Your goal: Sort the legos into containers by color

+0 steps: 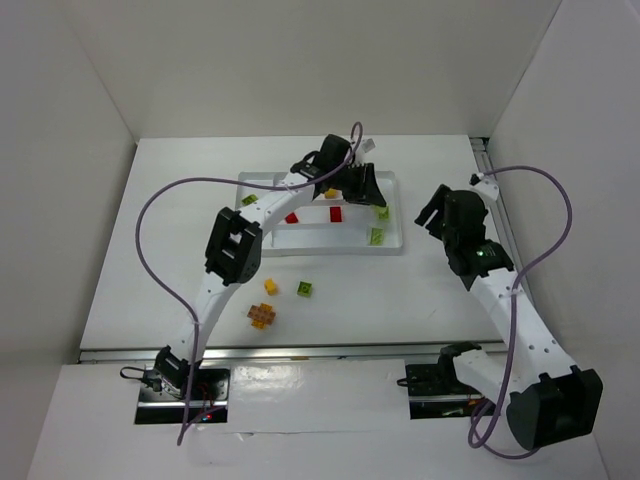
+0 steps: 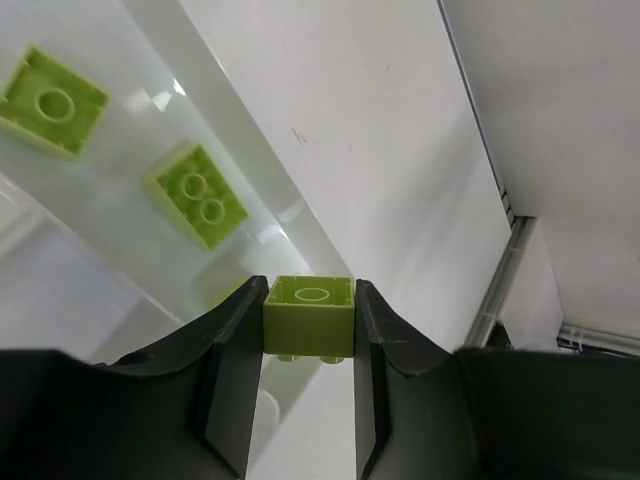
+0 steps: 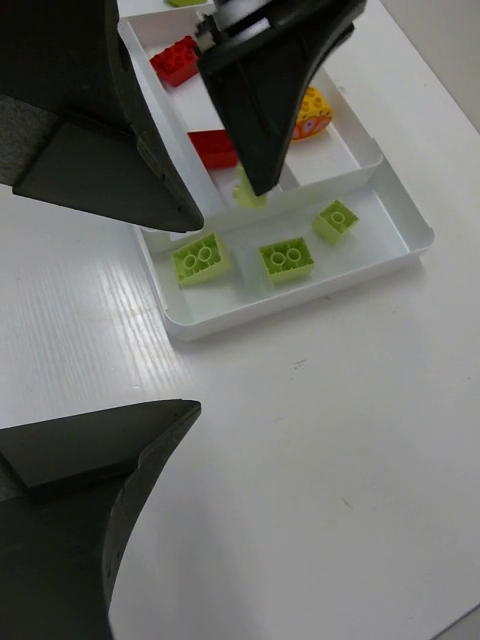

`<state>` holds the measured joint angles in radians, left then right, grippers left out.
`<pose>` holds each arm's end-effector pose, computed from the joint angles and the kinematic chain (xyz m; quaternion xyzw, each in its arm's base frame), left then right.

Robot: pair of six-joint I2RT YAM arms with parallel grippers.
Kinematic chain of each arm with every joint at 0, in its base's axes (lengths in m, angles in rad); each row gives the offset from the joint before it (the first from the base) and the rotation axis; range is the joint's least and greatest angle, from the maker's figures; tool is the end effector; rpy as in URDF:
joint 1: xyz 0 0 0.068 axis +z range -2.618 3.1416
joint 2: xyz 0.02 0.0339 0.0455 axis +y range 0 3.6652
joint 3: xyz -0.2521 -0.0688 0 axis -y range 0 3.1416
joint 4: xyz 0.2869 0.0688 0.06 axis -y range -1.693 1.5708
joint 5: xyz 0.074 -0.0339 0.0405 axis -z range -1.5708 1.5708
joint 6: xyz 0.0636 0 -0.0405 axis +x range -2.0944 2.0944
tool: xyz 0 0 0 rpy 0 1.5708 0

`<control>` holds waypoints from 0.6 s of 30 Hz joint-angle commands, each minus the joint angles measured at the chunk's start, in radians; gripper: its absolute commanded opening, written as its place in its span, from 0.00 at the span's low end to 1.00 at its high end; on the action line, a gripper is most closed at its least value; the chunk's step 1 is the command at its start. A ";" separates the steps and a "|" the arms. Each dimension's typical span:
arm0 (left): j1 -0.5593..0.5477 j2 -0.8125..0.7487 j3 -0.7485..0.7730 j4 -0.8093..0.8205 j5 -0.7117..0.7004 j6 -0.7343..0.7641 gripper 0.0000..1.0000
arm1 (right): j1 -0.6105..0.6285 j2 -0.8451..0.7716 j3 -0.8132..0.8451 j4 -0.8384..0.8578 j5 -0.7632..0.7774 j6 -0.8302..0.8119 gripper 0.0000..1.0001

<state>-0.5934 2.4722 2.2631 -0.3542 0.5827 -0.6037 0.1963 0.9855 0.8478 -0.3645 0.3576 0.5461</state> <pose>0.4930 -0.3747 0.2012 0.1343 0.8396 -0.4683 0.2402 0.2890 0.0348 0.2794 0.2366 0.8182 0.0391 0.5225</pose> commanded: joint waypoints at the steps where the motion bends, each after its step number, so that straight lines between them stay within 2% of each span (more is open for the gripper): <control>1: 0.007 0.071 0.110 0.038 0.003 -0.036 0.33 | -0.011 -0.048 -0.007 -0.043 -0.014 0.021 0.75; 4: 0.007 0.103 0.121 0.082 0.018 -0.048 0.81 | -0.011 -0.076 -0.029 -0.044 -0.032 0.021 0.75; 8: 0.007 0.081 0.121 0.081 0.048 -0.048 1.00 | -0.011 -0.088 -0.029 -0.053 -0.032 0.021 0.75; 13: -0.002 -0.134 0.040 0.012 0.025 0.048 1.00 | -0.011 -0.088 -0.039 -0.042 -0.091 -0.011 0.76; 15: -0.002 -0.226 -0.017 -0.049 -0.044 0.123 1.00 | -0.011 -0.088 -0.052 -0.025 -0.146 -0.047 0.76; 16: -0.002 -0.337 -0.116 -0.063 -0.079 0.146 1.00 | -0.011 -0.079 -0.052 -0.004 -0.222 -0.066 0.76; 18: -0.002 -0.460 -0.239 -0.084 -0.232 0.202 1.00 | 0.032 -0.056 -0.061 0.018 -0.334 -0.103 0.76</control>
<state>-0.5919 2.2478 2.1002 -0.4149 0.4973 -0.5152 0.1978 0.9154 0.7963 -0.4011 0.1925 0.5076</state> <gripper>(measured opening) 1.000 0.761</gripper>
